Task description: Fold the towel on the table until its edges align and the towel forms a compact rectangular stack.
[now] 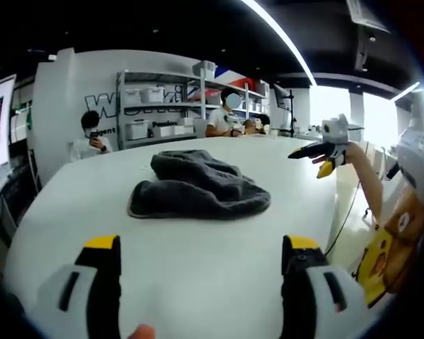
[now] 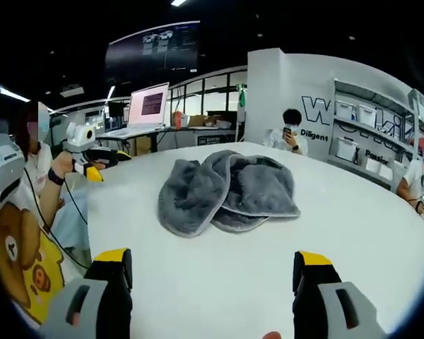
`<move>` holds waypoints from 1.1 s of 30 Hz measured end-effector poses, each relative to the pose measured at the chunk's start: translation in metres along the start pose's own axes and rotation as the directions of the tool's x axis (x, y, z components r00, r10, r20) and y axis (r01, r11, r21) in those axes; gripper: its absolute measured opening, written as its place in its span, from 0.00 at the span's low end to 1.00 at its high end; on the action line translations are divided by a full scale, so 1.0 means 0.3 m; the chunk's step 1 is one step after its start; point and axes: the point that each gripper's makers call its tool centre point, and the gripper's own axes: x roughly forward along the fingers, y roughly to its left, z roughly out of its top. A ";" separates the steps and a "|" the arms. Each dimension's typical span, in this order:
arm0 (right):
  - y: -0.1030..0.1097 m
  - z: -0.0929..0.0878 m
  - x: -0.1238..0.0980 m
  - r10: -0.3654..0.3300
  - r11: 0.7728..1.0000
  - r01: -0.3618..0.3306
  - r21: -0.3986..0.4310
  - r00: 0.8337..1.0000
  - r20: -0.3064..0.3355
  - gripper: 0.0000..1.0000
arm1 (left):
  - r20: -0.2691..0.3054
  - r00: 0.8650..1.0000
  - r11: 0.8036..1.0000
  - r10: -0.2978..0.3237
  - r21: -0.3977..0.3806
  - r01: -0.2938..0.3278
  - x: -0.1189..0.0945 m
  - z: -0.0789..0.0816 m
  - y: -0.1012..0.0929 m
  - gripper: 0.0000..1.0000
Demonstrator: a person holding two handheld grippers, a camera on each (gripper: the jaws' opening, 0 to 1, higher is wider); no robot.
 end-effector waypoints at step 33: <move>-0.320 0.138 0.251 -0.018 1.000 0.018 0.000 0.991 -0.130 0.80 | 0.005 1.000 1.000 -0.012 0.015 0.012 -0.023 0.011 -0.026 0.99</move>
